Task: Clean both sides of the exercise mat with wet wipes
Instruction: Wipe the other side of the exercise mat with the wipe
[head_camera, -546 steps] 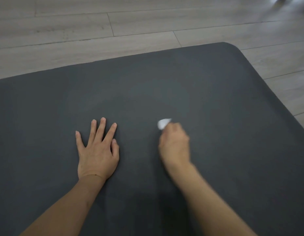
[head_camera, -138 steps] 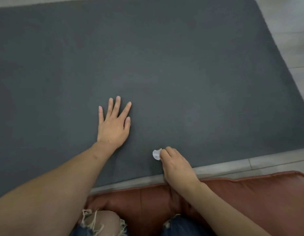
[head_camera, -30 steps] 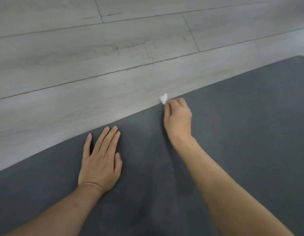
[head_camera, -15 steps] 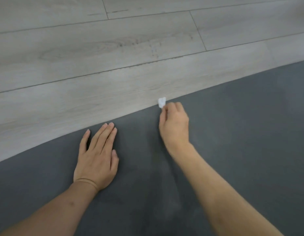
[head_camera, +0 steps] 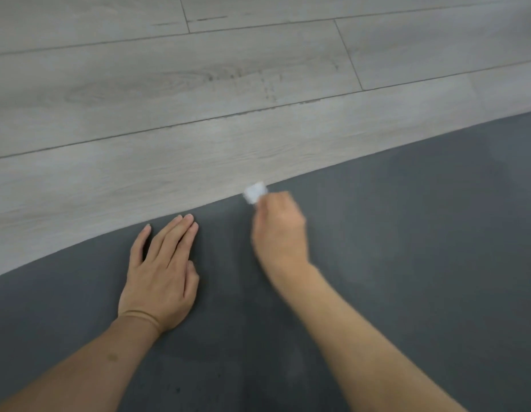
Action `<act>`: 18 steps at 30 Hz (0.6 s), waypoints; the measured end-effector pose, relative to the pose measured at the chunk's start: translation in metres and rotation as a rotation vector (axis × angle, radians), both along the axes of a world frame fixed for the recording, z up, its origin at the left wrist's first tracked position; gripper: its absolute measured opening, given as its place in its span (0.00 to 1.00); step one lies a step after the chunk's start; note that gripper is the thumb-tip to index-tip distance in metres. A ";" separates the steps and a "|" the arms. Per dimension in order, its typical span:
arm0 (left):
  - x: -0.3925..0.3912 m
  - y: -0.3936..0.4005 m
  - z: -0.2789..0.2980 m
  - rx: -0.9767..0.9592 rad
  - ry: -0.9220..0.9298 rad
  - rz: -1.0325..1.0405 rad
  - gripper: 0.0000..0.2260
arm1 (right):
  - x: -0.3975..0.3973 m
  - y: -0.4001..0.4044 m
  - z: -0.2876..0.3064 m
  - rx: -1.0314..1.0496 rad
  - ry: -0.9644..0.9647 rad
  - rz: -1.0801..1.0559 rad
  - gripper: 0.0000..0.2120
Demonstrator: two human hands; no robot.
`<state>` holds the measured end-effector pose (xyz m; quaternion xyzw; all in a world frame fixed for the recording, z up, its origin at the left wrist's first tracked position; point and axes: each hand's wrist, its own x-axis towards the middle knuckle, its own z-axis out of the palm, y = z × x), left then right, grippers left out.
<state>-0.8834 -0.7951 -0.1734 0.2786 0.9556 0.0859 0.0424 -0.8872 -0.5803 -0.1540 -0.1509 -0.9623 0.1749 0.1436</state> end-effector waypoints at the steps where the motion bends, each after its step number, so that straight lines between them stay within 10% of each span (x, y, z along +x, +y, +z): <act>1: 0.000 0.000 0.000 0.002 0.003 -0.005 0.29 | 0.004 -0.028 0.000 0.013 -0.038 0.140 0.06; 5: -0.002 -0.001 0.000 0.008 -0.013 -0.009 0.29 | 0.007 -0.004 0.005 0.064 -0.113 0.391 0.02; 11: -0.003 0.000 0.001 0.003 -0.044 -0.010 0.29 | -0.008 0.117 0.014 0.039 -0.137 -0.436 0.04; 18: -0.003 -0.001 -0.001 0.014 -0.060 -0.020 0.30 | 0.019 -0.064 0.007 -0.055 -0.171 0.374 0.12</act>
